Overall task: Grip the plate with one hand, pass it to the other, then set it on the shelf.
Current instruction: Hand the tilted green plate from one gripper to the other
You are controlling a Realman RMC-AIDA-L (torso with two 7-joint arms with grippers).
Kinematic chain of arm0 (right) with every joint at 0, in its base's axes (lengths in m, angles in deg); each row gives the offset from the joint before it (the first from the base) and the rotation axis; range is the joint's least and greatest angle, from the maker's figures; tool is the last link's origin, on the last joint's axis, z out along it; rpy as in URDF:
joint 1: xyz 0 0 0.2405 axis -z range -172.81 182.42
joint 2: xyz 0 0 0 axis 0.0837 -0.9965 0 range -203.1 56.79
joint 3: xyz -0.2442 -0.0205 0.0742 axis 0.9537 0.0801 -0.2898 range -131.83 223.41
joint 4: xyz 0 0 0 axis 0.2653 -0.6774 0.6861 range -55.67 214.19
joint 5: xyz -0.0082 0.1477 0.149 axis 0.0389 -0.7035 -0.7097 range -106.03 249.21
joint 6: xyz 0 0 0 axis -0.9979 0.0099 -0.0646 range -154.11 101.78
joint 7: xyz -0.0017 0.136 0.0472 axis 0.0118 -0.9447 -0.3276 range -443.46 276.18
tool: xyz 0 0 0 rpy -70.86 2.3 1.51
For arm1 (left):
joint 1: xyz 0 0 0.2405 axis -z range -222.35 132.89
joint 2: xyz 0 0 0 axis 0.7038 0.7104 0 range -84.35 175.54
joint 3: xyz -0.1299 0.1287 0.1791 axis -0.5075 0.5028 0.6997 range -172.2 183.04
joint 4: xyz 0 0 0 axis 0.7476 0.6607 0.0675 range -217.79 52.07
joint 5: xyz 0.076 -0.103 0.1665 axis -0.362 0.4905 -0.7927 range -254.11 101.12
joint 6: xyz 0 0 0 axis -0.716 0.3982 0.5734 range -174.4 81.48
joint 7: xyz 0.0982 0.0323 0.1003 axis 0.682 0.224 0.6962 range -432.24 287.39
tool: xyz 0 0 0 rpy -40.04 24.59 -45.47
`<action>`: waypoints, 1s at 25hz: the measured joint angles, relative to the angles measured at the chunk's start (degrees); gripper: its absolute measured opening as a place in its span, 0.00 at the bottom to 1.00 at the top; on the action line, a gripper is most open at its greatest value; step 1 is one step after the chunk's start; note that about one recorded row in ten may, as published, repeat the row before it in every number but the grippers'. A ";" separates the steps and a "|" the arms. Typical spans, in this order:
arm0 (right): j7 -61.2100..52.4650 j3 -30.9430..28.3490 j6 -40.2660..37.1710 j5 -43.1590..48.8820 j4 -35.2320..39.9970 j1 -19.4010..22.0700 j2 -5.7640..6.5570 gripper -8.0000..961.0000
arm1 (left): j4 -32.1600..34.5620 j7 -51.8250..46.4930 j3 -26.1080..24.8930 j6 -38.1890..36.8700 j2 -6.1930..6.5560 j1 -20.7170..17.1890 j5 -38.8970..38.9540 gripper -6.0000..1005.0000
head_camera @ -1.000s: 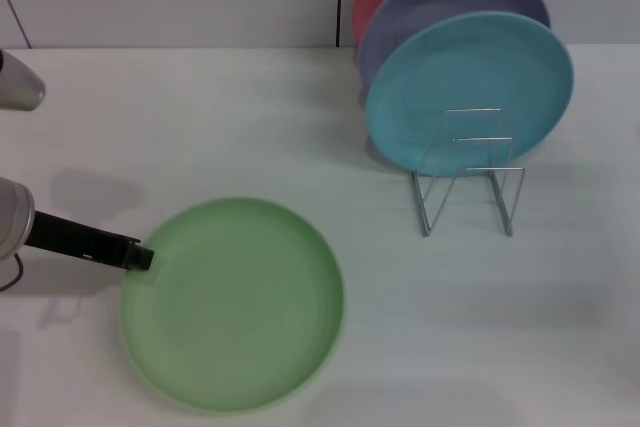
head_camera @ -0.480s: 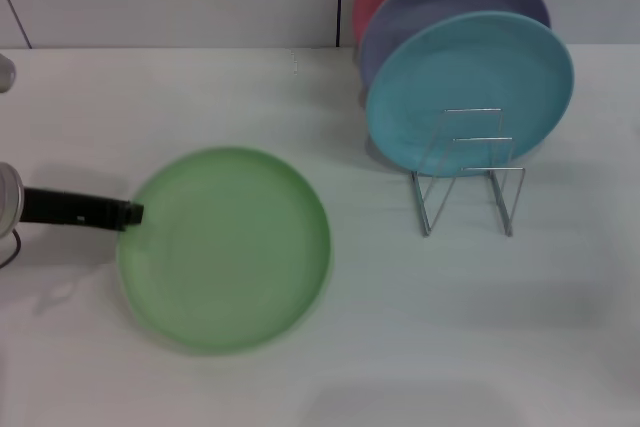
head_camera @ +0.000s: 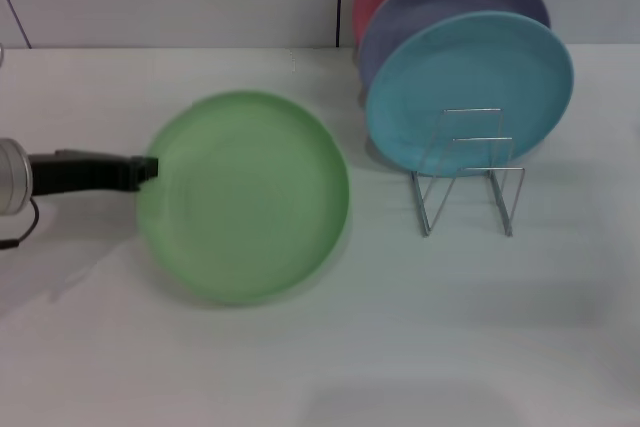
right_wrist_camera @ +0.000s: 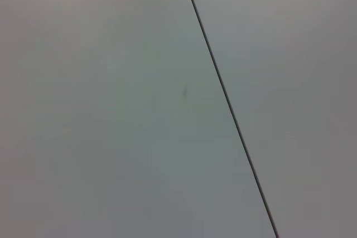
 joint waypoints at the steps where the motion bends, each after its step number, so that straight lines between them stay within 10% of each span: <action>1: 0.04 0.00 0.05 0.00 0.00 -0.01 0.01 0.68 | 0.02 1.34 0.21 -1.06 0.00 -0.40 1.83 0.04; 12: 0.10 0.00 0.24 0.00 0.00 -0.09 0.06 0.68 | 4.15 17.66 4.49 -13.96 -0.02 -3.84 21.16 0.04; 25: 0.11 0.00 0.24 0.00 0.00 -0.16 0.10 0.68 | 4.60 19.85 6.49 -21.61 0.55 -4.59 17.52 0.05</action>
